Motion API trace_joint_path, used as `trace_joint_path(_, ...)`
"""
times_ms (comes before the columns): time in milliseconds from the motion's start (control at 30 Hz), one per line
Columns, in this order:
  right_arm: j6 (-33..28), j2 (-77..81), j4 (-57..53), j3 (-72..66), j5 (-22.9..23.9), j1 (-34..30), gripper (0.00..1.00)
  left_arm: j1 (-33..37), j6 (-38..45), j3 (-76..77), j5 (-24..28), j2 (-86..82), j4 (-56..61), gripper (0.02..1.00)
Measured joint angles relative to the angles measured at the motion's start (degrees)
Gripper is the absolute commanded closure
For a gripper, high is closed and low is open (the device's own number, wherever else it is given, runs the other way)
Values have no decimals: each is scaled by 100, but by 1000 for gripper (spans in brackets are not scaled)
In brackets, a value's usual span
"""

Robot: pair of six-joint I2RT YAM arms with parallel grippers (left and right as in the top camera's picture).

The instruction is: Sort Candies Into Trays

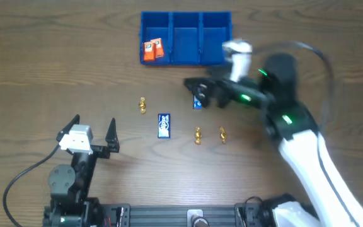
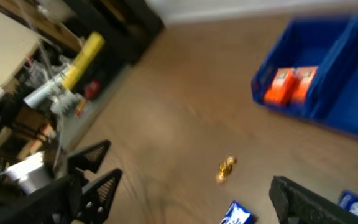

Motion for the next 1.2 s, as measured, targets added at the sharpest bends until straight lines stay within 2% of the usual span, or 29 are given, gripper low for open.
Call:
trace_joint_path(100,76,1110,-1169,1064,1047,870,3,0,0,0,-2,2,-2,20)
trace_joint_path(233,461,1943,-1888,1768,2188,1707,3,0,0,0,-2,2,-2,20)
trace_joint_path(333,872,2334,-2208,1825,2811,2194,3,0,0,0,0,2,-2,23)
trace_joint_path(500,1547,3010,-2710,1832,3521,2732,3,0,0,0,-2,2,-2,20)
trace_joint_path(633,2002,3508,-2828,1832,3827,2927,3,0,0,0,-2,2,-2,18)
trace_joint_path(900,2575,4277,-2702,1832,4098,2999,25,0,0,0,0,2,-2,20)
trace_joint_path(1200,2721,4299,-2645,1832,4371,3189,112,0,0,0,0,2,-2,20)
